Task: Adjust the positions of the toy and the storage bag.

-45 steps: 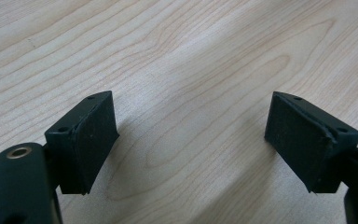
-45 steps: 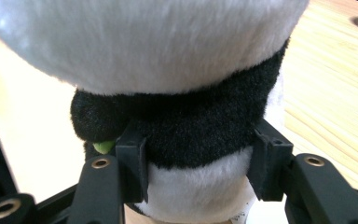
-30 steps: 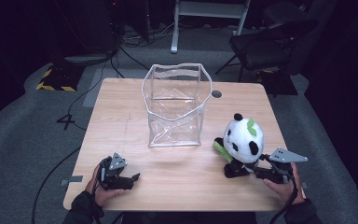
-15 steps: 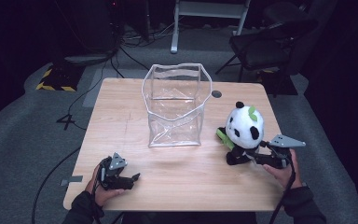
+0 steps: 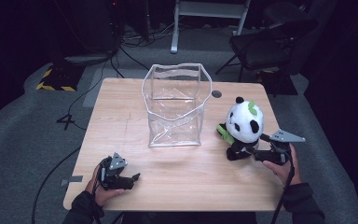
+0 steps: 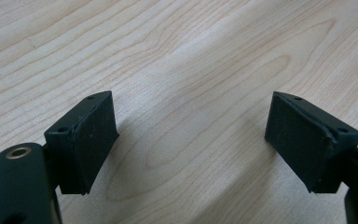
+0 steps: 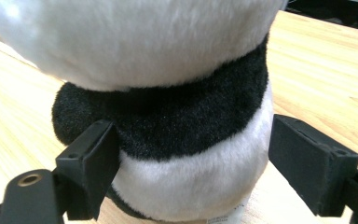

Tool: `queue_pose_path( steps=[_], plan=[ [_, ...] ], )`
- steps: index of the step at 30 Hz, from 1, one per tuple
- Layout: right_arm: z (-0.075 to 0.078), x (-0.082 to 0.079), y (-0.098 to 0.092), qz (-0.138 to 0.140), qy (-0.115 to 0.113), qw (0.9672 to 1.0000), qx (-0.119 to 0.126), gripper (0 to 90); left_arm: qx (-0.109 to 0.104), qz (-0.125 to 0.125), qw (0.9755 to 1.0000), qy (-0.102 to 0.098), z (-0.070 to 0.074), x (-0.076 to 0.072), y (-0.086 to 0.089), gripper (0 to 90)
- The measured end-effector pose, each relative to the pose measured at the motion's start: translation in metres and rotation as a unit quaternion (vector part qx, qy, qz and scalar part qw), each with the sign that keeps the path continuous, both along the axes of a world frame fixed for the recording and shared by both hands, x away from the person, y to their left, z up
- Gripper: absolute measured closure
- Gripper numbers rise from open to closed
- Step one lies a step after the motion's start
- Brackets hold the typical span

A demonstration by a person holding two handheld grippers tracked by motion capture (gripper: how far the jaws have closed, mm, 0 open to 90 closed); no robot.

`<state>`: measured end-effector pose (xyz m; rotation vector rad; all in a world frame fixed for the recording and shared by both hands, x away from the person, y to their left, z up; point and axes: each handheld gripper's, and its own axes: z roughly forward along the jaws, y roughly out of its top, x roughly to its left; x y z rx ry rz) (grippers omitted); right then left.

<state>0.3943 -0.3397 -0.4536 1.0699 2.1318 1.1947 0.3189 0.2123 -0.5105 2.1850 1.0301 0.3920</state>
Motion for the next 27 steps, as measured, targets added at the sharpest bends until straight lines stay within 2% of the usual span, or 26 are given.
queue_pose_path(
  steps=[4, 9, 16, 20, 23, 25, 27],
  plan=[
    [0.006, -0.008, -0.001, -0.02, -0.026, 0.9994, 0.01, 18.8, 0.0, 0.0, 1.0, 0.0, 0.0, 0.0, 0.0, 16.8],
    [0.016, -0.014, 0.0, -0.031, -0.043, 0.9985, 0.012, 18.4, 0.0, 0.0, 1.0, 0.0, 0.0, 0.0, 0.0, 16.8],
    [0.026, -0.018, 0.006, -0.031, -0.051, 0.9982, -0.008, 18.7, 0.0, 0.001, 1.0, -0.001, 0.0, 0.0, 0.0, 16.8],
    [0.033, -0.023, 0.006, -0.028, -0.056, 0.998, -0.01, 18.6, 0.0, 0.0, 1.0, 0.0, 0.0, 0.0, 0.0, 16.8],
    [0.037, -0.027, 0.004, -0.029, -0.06, 0.9978, -0.003, 18.2, 0.0, 0.0, 1.0, 0.0, 0.0, 0.0, 0.0, 16.9],
    [0.039, -0.031, 0.002, -0.027, -0.061, 0.9977, 0.011, 17.7, 0.001, 0.0, 1.0, 0.0, 0.0, 0.0, 0.0, 16.9],
    [0.042, -0.034, 0.002, -0.028, -0.066, 0.9974, 0.012, 17.6, 0.001, 0.0, 1.0, 0.0, 0.0, 0.0, 0.0, 16.9]
  ],
)
